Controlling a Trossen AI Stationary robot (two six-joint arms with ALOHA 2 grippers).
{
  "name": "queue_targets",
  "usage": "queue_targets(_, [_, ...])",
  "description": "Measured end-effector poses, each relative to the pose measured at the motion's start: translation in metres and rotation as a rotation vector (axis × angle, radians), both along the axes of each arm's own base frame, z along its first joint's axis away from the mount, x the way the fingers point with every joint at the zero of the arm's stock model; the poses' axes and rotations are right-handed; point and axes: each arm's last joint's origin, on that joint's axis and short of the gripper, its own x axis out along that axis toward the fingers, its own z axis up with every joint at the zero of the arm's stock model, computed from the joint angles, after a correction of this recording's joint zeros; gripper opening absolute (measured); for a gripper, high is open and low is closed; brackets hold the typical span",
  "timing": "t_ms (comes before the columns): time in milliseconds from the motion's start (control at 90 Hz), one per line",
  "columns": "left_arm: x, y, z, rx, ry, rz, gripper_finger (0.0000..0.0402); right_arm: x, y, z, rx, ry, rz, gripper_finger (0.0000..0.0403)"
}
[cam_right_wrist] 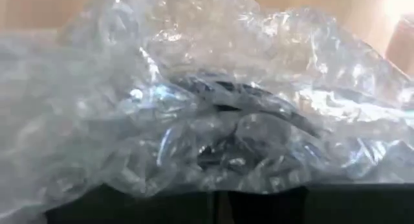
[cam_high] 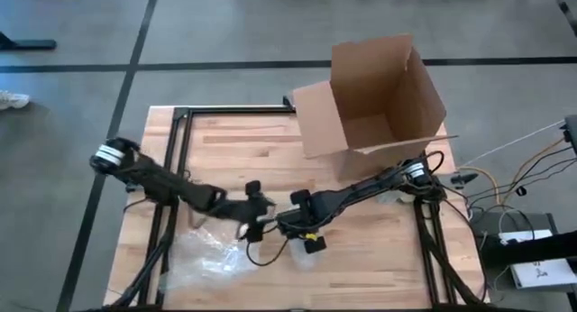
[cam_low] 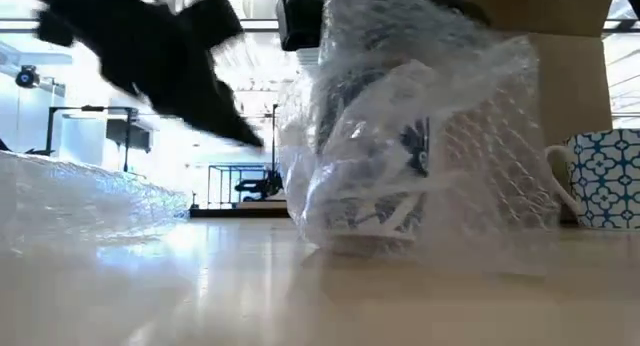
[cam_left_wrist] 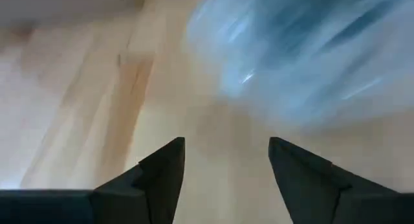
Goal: Wrap mug
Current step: Wrap the blue mug with the right bubble wrap
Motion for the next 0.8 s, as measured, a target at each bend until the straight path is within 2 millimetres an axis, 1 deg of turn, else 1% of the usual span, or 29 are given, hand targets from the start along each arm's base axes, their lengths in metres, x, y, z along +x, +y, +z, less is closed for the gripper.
queue_targets(56, [-0.007, -0.011, 0.003, -0.017, -0.123, -0.007, 0.0195, 0.003, 0.001, 0.0, 0.006, -0.03, -0.004, 0.0])
queue_targets(122, [-0.014, -0.021, 0.001, -0.015, -0.222, 0.01, 0.0186, 0.006, 0.002, 0.0, 0.016, -0.066, -0.011, 0.0])
queue_targets(244, [-0.015, -0.033, -0.008, 0.014, -0.292, 0.029, 0.0169, 0.007, 0.002, 0.0, 0.021, -0.083, -0.017, 0.0])
queue_targets(367, [-0.001, -0.042, -0.012, 0.049, -0.335, 0.019, 0.0154, 0.008, 0.002, 0.0, 0.026, -0.088, -0.032, 0.0])
queue_targets(433, [0.012, -0.046, -0.013, 0.098, -0.341, 0.013, 0.0146, 0.008, 0.002, 0.0, 0.028, -0.089, -0.039, 0.0])
queue_targets(511, [0.024, -0.051, -0.013, 0.144, -0.336, 0.007, 0.0138, 0.008, 0.003, 0.0, 0.029, -0.089, -0.045, 0.0])
queue_targets(589, [0.036, -0.054, -0.017, 0.163, -0.315, 0.01, 0.0131, 0.006, 0.005, 0.001, 0.031, -0.083, -0.046, 0.0])
queue_targets(711, [0.045, -0.055, -0.025, 0.169, -0.285, 0.015, 0.0121, 0.002, 0.008, 0.004, 0.035, -0.07, -0.067, 0.0])
queue_targets(800, [0.046, -0.055, -0.028, 0.16, -0.274, 0.022, 0.0114, 0.002, 0.008, 0.009, 0.045, -0.087, -0.094, 0.0])
